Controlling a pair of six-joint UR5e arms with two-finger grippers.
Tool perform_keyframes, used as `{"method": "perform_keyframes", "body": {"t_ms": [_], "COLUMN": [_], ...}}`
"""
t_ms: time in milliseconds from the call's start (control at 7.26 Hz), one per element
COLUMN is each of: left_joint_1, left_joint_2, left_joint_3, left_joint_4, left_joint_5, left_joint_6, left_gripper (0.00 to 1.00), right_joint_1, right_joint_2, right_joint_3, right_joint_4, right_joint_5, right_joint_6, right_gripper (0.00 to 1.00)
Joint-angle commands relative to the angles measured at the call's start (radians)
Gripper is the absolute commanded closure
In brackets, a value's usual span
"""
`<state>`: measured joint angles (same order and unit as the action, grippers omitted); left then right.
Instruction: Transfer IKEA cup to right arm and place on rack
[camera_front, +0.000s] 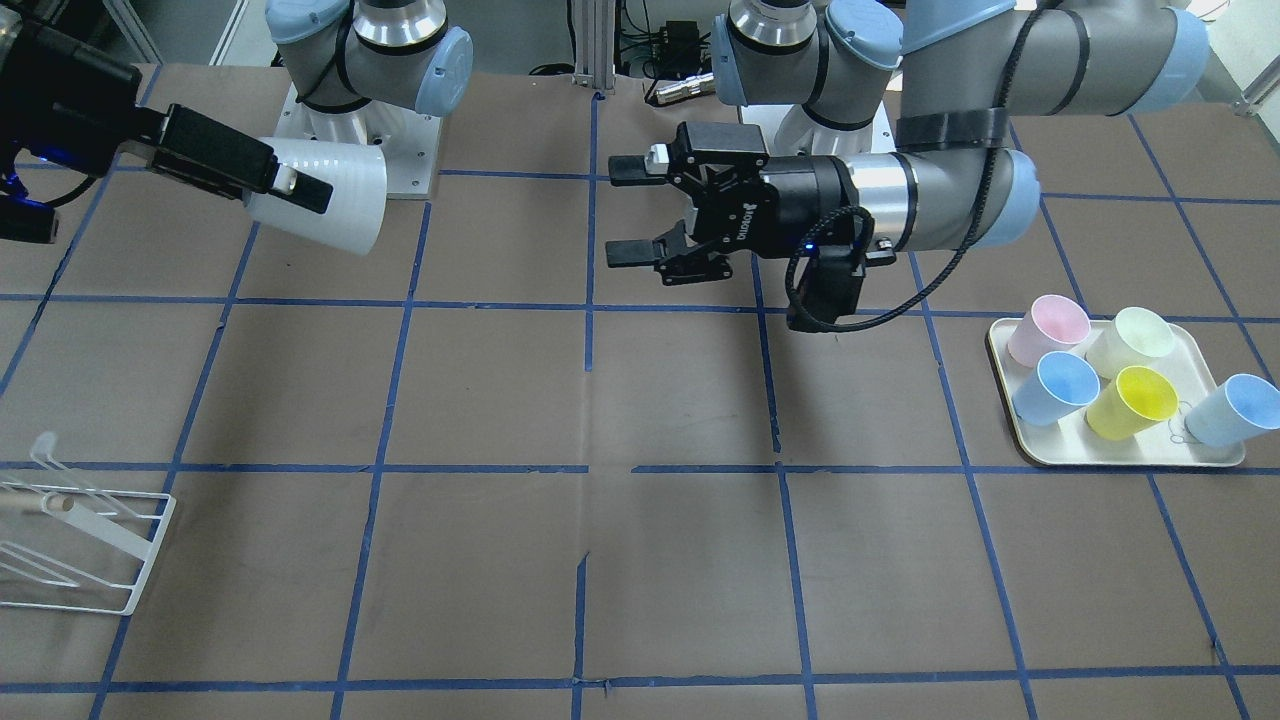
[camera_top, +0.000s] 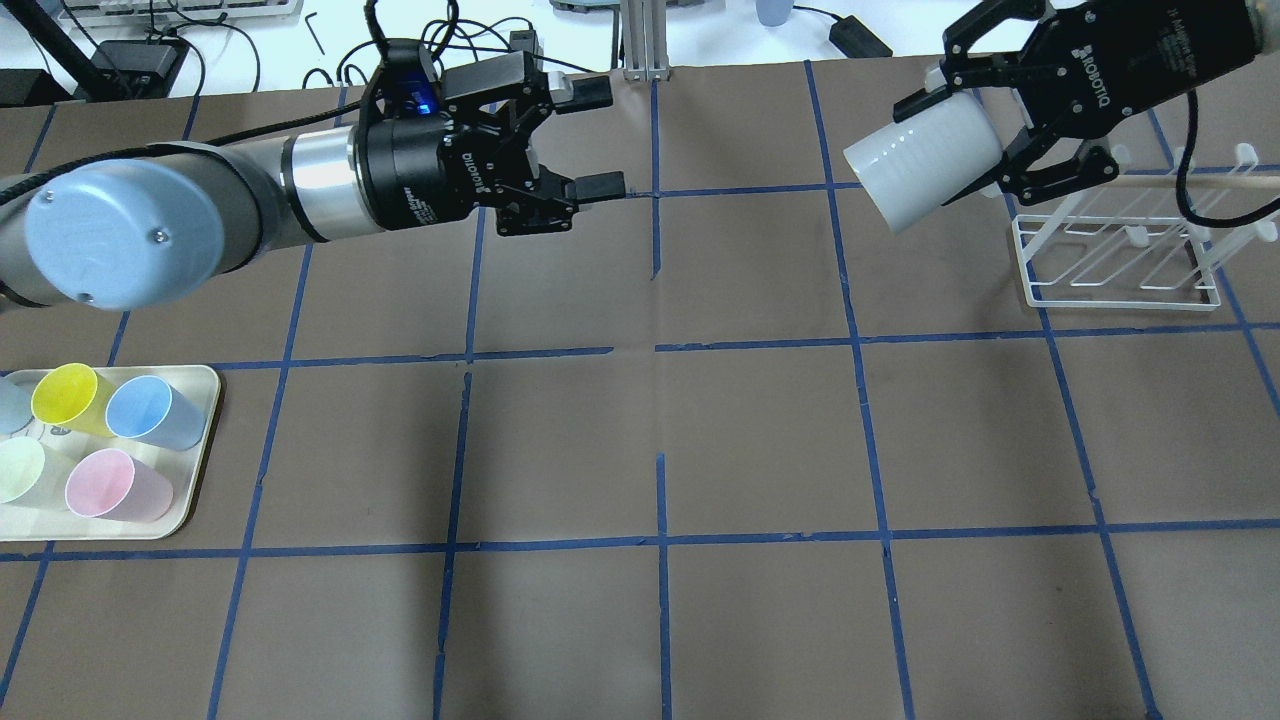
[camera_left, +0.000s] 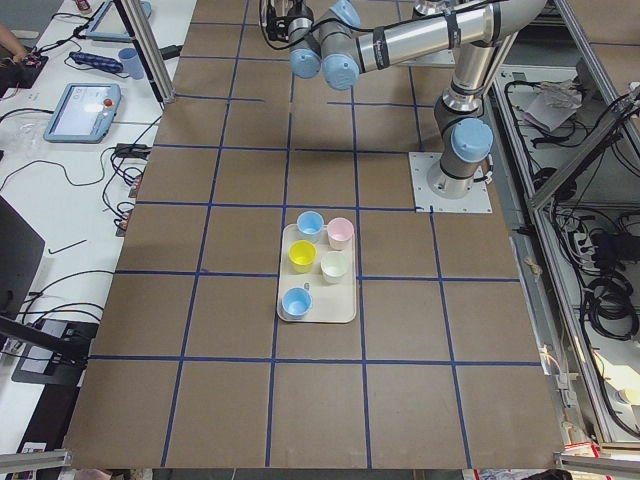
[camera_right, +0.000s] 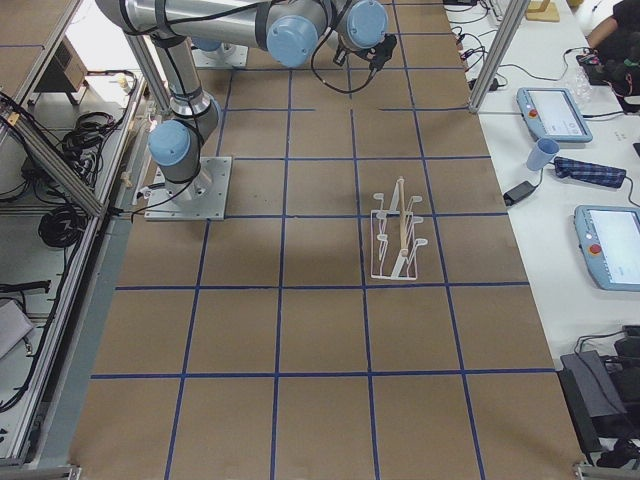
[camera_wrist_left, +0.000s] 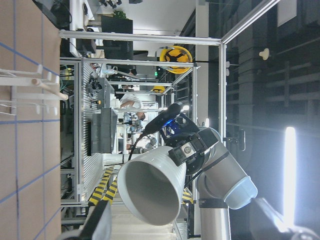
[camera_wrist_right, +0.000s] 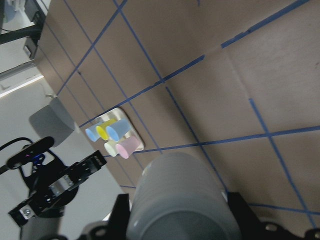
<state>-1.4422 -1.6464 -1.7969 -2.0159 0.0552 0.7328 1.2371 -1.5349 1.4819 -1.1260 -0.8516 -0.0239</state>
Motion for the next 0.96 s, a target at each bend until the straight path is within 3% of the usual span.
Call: {"method": "perform_keyframes", "body": {"t_ms": [0,138,275,551,826], "left_joint_1": [0.124,0.126,0.126,0.112,0.100], "left_joint_2": [0.007,0.007,0.008,0.008,0.043], "left_joint_3": [0.045,0.074,0.086,0.082,0.090], "left_joint_4": [0.003,0.061,0.172,0.394,0.414], "left_joint_5": [0.302,0.437,0.597,0.949,1.166], "left_joint_6": [-0.036,-0.102,-0.233,-0.454,-0.464], "left_gripper": [0.03,0.03,0.03,0.00,0.00], "right_joint_1": [0.007,0.007,0.007,-0.004,-0.059], "right_joint_2": [0.009,0.021,0.033,0.061,0.131], "right_joint_3": [0.020,0.046,0.079,0.090,0.090], "right_joint_4": [-0.196,-0.239,-0.359,-0.536,-0.639], "right_joint_5": [-0.249,-0.387,-0.502,-0.613,-0.694], "right_joint_6": [0.001,-0.034,-0.081,-0.155,-0.296], "right_gripper": [0.60,0.64,0.64,0.67,0.72]}}
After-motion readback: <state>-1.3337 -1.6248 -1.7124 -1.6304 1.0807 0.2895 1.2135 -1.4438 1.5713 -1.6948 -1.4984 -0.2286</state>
